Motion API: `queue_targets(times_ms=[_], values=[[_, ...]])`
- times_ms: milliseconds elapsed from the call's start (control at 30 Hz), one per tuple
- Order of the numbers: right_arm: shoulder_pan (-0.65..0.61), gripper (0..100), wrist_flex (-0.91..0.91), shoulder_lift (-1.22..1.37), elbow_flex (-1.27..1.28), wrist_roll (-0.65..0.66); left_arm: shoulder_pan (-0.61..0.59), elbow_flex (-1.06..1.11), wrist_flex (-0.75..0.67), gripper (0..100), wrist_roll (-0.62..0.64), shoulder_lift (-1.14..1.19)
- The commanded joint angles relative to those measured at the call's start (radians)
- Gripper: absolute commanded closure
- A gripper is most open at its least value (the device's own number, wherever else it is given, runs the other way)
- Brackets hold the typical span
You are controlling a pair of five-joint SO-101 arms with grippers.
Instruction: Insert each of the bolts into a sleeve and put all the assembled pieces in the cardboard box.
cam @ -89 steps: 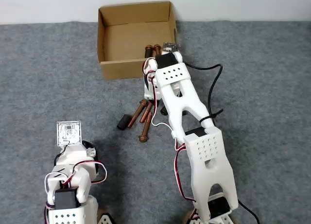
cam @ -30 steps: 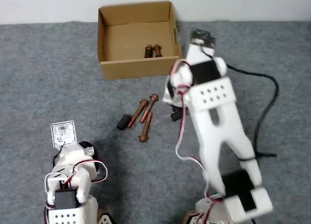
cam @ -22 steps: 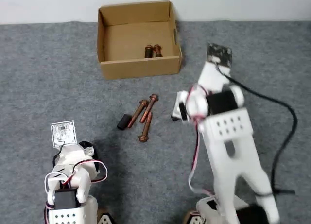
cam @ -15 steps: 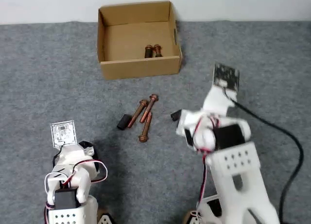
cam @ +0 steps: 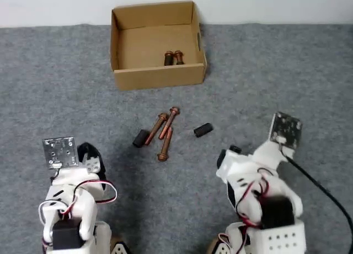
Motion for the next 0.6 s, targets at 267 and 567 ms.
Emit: queue_targets(times_ms=[267,567], values=[[0.015,99.1,-0.008,-0.282,0.132,0.064,0.160,-0.332,0.051,99,-0.023,0.463],[0.015,99.1,-0.012,-0.291,0.147,0.064,0.348,-0.717,0.051,99,-0.023,1.062]])
